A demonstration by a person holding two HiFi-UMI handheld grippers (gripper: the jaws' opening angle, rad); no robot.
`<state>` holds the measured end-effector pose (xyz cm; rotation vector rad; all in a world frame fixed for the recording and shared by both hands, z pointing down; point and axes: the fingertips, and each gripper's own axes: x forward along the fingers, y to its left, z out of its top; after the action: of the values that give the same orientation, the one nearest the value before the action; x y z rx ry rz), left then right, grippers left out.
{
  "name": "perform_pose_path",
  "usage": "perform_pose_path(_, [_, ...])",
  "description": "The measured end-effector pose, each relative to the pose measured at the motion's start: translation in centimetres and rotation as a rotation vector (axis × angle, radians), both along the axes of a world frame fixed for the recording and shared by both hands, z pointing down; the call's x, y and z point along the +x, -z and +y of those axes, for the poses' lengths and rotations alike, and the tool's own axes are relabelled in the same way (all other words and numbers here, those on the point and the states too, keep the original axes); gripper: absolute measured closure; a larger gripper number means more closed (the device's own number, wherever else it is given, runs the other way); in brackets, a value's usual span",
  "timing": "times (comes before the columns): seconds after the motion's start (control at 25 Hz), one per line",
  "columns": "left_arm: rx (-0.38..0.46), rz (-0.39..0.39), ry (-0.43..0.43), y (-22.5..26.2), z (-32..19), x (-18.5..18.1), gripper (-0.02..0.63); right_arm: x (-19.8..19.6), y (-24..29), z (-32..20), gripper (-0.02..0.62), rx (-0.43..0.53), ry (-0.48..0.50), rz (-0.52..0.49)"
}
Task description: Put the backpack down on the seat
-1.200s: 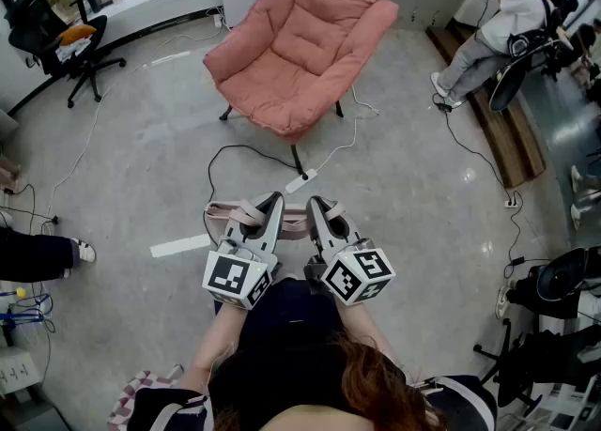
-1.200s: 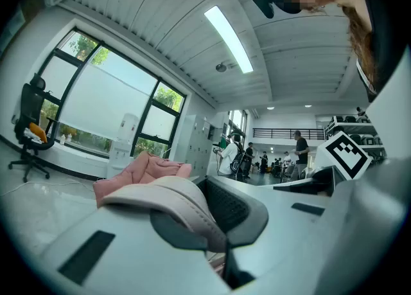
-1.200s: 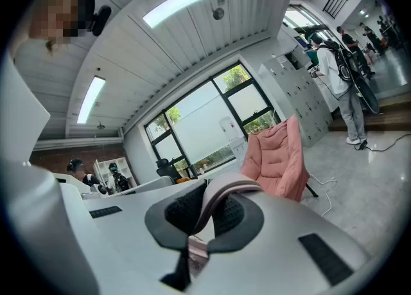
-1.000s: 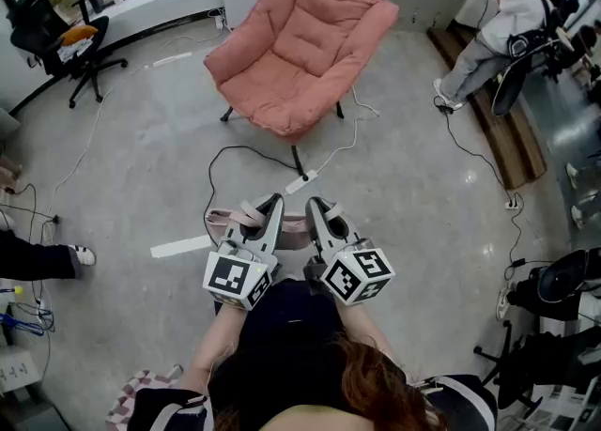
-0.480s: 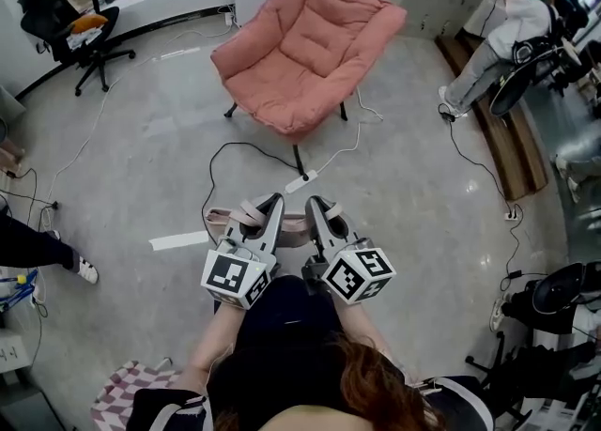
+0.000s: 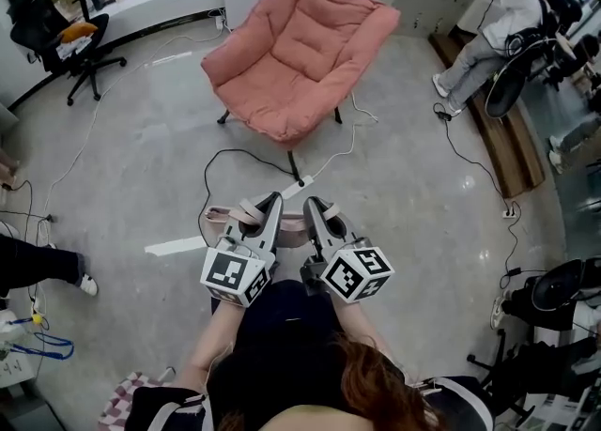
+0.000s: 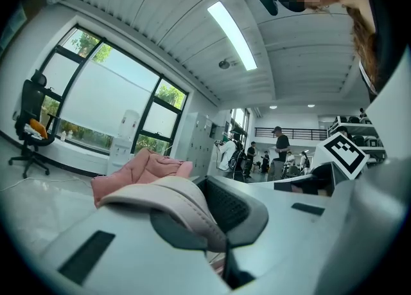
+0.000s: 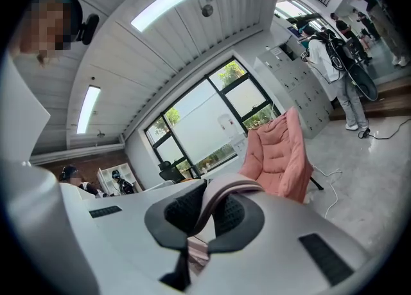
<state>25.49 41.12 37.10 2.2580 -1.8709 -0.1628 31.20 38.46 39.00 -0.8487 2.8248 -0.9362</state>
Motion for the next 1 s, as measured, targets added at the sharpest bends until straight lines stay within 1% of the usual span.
perform_pose_path(0.36, [-0.023,0.022,-0.028,0.0,-5.2,-3.2,0.588,-3.1,0.1,-5.0,0.557,-0.014,-0.024,0.009])
perform_pose_path(0.68, [-0.028,0.027,-0.043,0.1,-9.4,-6.9,0.588,-6.9,0.1,-9.2,0.557,-0.026,-0.033,0.003])
perform_pose_path(0.84, [-0.029,0.024,-0.047,0.2,-11.1,-9.5,0.588,-9.6,0.3,-11.0,0.557,-0.017,-0.031,0.006])
perform_pose_path(1.0, [-0.024,0.026,-0.044,0.5,-13.0,-12.8,0.588,-12.9,0.6,-12.9,0.557,-0.014,-0.024,0.011])
